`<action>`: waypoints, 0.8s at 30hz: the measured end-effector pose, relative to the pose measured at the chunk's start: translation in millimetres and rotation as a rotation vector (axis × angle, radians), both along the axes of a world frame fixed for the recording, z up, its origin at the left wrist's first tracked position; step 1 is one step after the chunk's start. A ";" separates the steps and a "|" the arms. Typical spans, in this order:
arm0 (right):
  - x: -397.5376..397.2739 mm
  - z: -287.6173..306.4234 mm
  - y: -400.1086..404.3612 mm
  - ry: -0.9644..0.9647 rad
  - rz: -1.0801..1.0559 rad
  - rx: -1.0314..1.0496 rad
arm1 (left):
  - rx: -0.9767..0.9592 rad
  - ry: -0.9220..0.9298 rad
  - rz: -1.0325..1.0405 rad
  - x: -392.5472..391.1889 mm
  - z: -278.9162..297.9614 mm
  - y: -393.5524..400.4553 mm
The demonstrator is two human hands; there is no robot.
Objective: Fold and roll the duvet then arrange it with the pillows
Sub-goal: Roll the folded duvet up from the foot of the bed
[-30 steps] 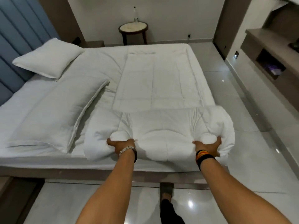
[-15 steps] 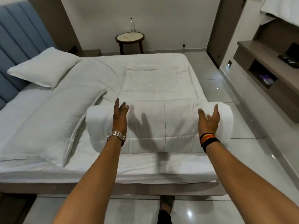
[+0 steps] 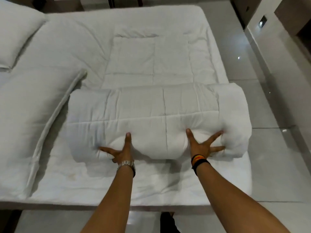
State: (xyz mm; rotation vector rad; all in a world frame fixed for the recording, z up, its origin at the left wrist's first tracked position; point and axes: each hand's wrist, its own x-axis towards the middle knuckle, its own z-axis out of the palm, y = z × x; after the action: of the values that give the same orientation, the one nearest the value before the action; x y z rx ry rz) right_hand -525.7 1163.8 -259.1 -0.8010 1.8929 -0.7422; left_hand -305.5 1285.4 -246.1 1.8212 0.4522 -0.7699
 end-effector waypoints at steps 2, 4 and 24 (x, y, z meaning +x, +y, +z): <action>8.0 -11.0 -17.1 0.034 -0.042 0.019 | 0.076 0.014 0.004 -0.1 1.0 -21.2; 11.9 -19.0 -28.8 0.053 -0.089 0.019 | 0.127 0.027 0.004 0.7 -6.5 -30.3; -94.5 98.4 175.0 -0.149 -0.160 -0.067 | 0.021 -0.115 -0.029 -104.4 136.9 168.2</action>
State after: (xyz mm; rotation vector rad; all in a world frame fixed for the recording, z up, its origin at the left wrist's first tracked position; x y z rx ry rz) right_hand -620.2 1338.8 -160.7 -0.6218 1.8200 -0.9424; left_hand -409.9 1453.6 -109.2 1.8844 0.3611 -0.6780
